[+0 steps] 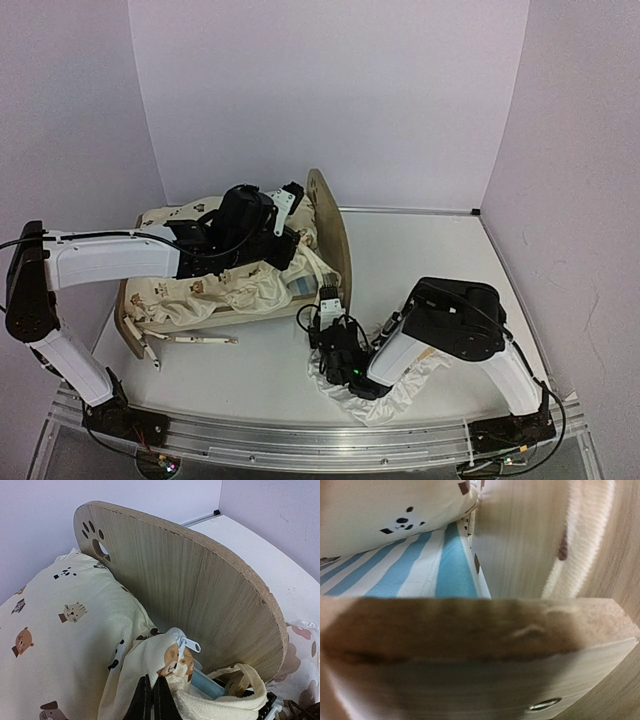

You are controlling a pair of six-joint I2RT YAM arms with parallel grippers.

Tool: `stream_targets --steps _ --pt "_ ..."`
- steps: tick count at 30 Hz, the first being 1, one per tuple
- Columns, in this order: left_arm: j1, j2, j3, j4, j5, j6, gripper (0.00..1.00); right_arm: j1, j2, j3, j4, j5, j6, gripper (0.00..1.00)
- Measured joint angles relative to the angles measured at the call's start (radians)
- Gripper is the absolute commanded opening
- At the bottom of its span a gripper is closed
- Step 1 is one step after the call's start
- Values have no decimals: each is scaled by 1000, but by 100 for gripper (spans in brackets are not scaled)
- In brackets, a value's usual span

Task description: Set up the pet bed

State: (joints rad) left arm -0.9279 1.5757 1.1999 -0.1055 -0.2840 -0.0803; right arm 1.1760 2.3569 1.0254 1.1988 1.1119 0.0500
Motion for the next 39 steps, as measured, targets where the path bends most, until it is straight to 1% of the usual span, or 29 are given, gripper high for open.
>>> stream_targets --steps 1,3,4,7,10,15,18,22,27,31,33,39 --pt "0 0 0 0 1 0 0 -3 5 2 7 3 -2 14" --pt "0 0 0 0 2 0 0 -12 13 5 18 7 0 1" --pt "0 0 0 0 2 0 0 -18 15 5 23 7 -2 0" --pt "1 0 0 -1 2 0 0 -32 17 -1 33 -4 -8 0" --pt "1 0 0 -1 2 0 0 -36 6 -38 55 -55 -8 0" --pt "1 0 0 -1 0 -1 0 -34 -82 -194 55 -192 28 0" --pt "1 0 0 -1 0 -1 0 -33 -157 -282 22 -278 76 0" --pt "1 0 0 -1 1 -1 0 -35 -240 -353 -34 -376 128 0" --pt "2 0 0 -1 0 -2 0 -37 -305 -405 -87 -444 150 0" --pt "2 0 0 -2 -6 -3 0 -41 -401 -471 -158 -463 146 0" --pt "2 -1 0 -1 -7 -3 0 -50 -456 -501 -202 -469 146 1" --pt "3 -6 -1 -1 -7 -4 0 -97 -636 -581 -360 -465 183 21"
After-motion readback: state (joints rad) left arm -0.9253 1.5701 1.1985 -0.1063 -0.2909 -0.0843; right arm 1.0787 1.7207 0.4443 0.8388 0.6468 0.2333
